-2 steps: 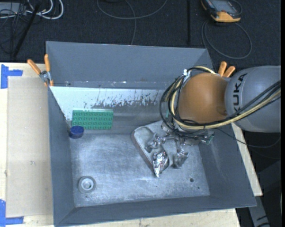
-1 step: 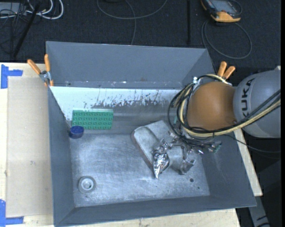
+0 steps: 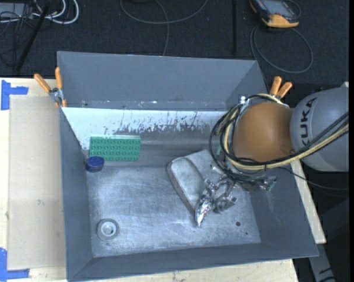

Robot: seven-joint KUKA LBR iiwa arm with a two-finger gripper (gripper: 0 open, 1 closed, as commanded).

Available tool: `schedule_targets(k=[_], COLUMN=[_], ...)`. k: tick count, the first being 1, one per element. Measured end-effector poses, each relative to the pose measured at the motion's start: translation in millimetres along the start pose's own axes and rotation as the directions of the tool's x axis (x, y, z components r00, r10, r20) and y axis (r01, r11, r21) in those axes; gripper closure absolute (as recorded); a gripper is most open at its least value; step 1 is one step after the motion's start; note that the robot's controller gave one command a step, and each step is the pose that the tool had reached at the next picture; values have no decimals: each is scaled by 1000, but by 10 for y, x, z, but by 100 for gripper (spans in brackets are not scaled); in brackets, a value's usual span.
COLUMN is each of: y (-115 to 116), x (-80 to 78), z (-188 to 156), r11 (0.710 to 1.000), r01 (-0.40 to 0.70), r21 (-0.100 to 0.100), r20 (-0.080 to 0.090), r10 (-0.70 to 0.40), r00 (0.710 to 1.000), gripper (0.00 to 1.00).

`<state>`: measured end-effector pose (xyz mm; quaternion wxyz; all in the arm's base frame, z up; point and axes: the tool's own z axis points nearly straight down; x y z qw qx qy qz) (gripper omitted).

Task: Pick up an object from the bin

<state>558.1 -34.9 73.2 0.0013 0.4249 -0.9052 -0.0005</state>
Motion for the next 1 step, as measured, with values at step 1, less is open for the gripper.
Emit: schedule_targets(k=[1], y=[3], x=[-17], z=[-458], r11=[1000], r01=[-3], r21=[3], r20=[4], r10=[3], r00=[1000], gripper=[100])
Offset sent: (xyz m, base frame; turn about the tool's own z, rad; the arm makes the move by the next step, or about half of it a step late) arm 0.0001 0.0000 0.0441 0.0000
